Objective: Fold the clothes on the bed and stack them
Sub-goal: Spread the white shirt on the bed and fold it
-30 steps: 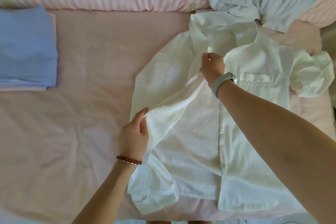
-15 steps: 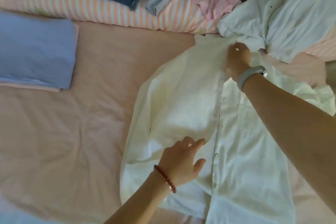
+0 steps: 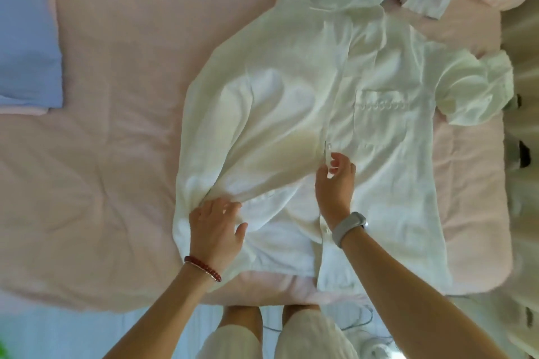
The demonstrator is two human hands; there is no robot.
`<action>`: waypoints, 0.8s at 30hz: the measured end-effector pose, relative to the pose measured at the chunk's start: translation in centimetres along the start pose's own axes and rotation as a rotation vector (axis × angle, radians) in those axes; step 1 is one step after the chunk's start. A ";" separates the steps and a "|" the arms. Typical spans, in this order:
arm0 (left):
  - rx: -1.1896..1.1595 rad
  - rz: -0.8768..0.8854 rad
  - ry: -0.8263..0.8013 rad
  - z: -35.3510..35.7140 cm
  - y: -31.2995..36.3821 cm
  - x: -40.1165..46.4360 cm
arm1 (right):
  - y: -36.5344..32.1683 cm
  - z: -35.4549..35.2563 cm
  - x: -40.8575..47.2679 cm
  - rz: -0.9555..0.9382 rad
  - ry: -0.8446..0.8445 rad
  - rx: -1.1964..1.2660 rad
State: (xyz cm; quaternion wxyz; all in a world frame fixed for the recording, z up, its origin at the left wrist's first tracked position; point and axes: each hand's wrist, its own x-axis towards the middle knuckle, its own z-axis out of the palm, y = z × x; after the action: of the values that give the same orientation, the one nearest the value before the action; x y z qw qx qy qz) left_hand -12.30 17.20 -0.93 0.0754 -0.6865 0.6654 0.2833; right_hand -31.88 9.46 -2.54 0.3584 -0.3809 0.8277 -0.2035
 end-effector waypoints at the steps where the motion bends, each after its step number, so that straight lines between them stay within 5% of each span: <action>1: 0.065 -0.011 0.030 0.1 -0.2 -0.2 | 0.7 0.1 -1.5 -0.071 -0.014 -0.016; 5: 0.273 -0.098 -0.084 -0.7 -0.5 0.0 | 1.5 1.4 -6.0 -0.261 -0.476 -0.131; 7: 0.248 0.024 -0.072 -1.3 -0.5 0.0 | 0.9 2.2 -7.2 -0.235 -0.659 -0.209; 10: 0.003 0.393 0.068 -1.6 -0.1 -0.9 | 0.8 2.0 -7.4 -0.124 -0.669 -0.205; 12: -0.192 0.469 -0.152 -1.6 0.5 -2.0 | 1.4 0.8 -7.3 -0.063 -0.587 -0.169; 14: -0.387 0.359 -0.540 -0.6 1.4 -3.2 | 2.9 -0.9 -7.4 -0.021 -0.405 -0.152; 16: -0.551 0.258 -0.635 0.8 2.2 -4.2 | 5.2 -2.6 -7.8 0.002 -0.222 -0.190; 21: -0.451 -0.063 -0.088 3.4 1.8 -5.0 | 9.0 -3.4 -10.4 0.180 -0.199 -0.035; 24: -0.536 -0.436 -0.049 4.5 0.4 -4.7 | 10.4 -2.2 -11.4 0.304 -0.197 -0.005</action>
State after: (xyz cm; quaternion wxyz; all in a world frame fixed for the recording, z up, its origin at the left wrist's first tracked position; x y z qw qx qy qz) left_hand -13.79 23.45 -2.22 -0.0328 -0.8009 0.4029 0.4417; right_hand -33.42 24.92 -2.40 0.4632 -0.2705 0.8372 -0.1067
